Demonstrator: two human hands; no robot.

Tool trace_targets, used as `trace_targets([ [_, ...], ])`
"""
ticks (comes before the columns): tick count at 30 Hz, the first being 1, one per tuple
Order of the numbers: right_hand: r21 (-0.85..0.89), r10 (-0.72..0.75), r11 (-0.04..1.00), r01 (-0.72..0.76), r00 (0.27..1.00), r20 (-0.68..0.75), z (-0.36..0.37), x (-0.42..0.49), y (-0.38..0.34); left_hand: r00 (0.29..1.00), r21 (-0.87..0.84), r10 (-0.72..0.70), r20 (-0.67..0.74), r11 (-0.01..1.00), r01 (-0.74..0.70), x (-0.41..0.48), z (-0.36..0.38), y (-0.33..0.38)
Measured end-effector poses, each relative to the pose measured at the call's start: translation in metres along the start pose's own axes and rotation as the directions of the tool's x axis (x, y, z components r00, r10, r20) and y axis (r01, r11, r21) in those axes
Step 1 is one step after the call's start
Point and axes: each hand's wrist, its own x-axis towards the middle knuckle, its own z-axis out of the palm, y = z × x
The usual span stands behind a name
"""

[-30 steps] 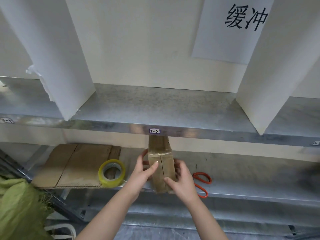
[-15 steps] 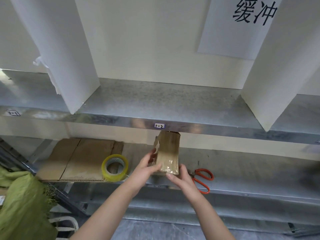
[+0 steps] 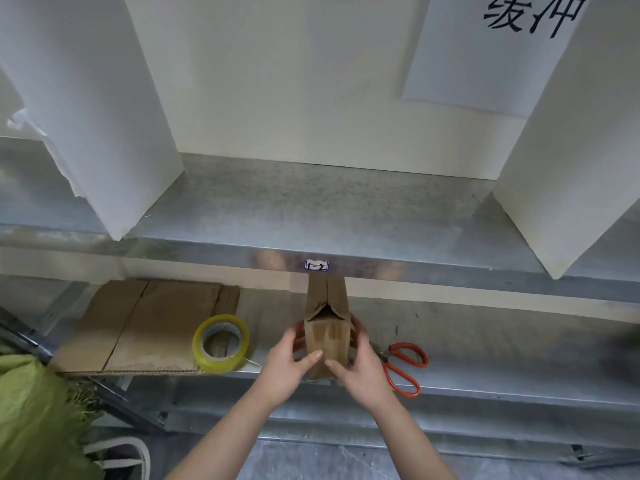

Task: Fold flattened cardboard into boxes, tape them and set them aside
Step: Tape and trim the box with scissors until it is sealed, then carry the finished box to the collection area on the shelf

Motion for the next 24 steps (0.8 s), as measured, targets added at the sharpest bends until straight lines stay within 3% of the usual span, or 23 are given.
trace_targets([
  [5,0.006,0.084,0.996,-0.084,0.995,-0.054,0.021,0.002,0.022,0.997,-0.011,-0.027,0.073,1.0,0.028,0.002,0.007,-0.028],
  [9,0.03,0.156,0.988,-0.154,0.983,-0.097,0.036,0.006,0.035,0.989,0.104,-0.05,0.14,0.994,0.036,0.005,-0.003,-0.041],
  [11,0.035,0.165,0.986,-0.162,0.98,-0.112,0.042,0.009,0.038,0.986,0.249,-0.027,0.167,0.968,-0.016,0.007,-0.013,-0.043],
  [14,0.044,0.168,0.986,-0.163,0.979,-0.119,0.048,0.011,0.041,0.986,0.647,0.076,0.151,0.746,-0.157,0.011,-0.033,-0.049],
  [18,0.049,0.14,0.99,-0.135,0.983,-0.122,0.045,0.007,0.042,0.962,0.842,0.157,0.224,0.465,-0.272,0.016,-0.058,-0.056],
  [24,0.067,0.13,0.99,-0.123,0.985,-0.109,0.032,-0.005,0.036,0.924,0.857,0.256,0.284,0.365,-0.365,0.012,-0.071,-0.041],
])
